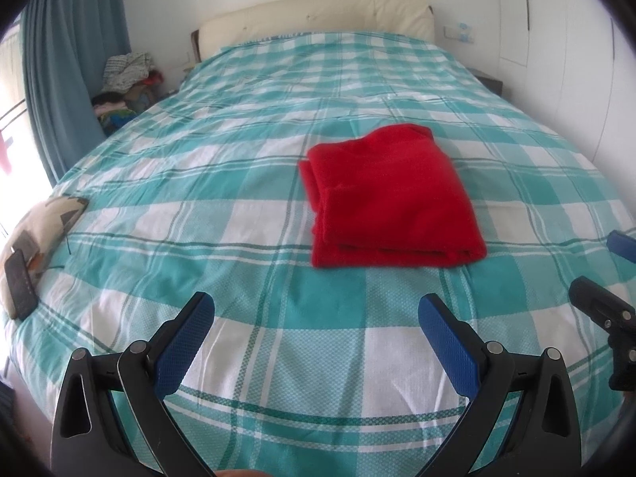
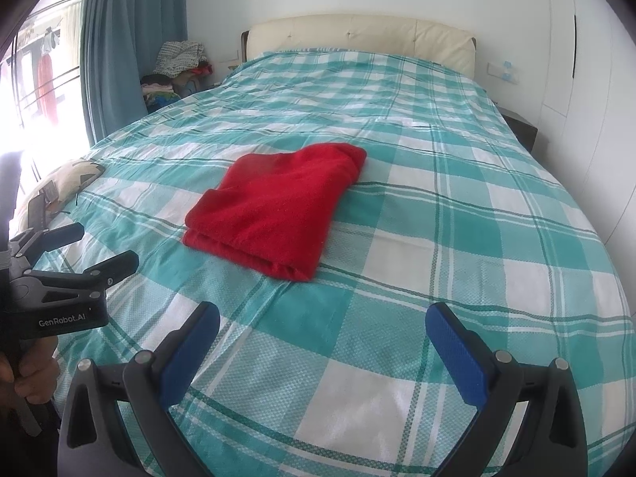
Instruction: Fold small clothes
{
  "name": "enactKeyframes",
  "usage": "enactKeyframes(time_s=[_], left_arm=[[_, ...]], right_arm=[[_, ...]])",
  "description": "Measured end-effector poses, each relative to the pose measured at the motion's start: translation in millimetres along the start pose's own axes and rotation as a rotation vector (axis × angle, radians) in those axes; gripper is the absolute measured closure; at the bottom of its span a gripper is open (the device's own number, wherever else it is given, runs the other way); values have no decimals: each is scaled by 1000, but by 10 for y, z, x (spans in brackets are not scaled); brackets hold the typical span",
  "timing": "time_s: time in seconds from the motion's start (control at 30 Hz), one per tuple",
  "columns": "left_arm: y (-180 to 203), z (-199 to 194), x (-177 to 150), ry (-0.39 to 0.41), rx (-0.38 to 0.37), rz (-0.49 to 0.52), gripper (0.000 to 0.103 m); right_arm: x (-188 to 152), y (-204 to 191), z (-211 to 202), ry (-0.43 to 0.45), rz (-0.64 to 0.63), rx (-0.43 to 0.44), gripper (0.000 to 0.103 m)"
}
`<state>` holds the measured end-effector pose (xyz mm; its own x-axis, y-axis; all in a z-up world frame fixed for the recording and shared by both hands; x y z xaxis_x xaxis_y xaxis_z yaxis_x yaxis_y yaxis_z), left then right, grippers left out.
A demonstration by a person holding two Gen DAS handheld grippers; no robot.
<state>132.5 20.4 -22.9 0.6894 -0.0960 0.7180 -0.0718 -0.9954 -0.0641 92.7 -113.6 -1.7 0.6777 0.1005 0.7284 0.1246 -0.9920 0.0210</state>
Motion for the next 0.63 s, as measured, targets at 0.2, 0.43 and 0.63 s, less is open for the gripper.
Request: enactKeyframes(time_s=[0.2,0.43,0.63], left_arm=[[-14,14,-5,-3,4,-7,0],[-45,56,-13,-16,21,-17,0],[-51,57,-15,-11,26,-14,0]], right_arm=[[-7,1,4,-5,1,1,1],[-7,4,10,-6,1,0,1],[-20,24,25,-5,5,-2,1]])
Point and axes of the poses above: each gripper's, at about its wrist camera, not at the fingertips, and z roughly the way its jaws point, y to its right, x to its top, the point moved 7 cm from there along z, roughly the way its jaws point, and after that the axes turned 3 degrees about -z, right-handed, at the moved point
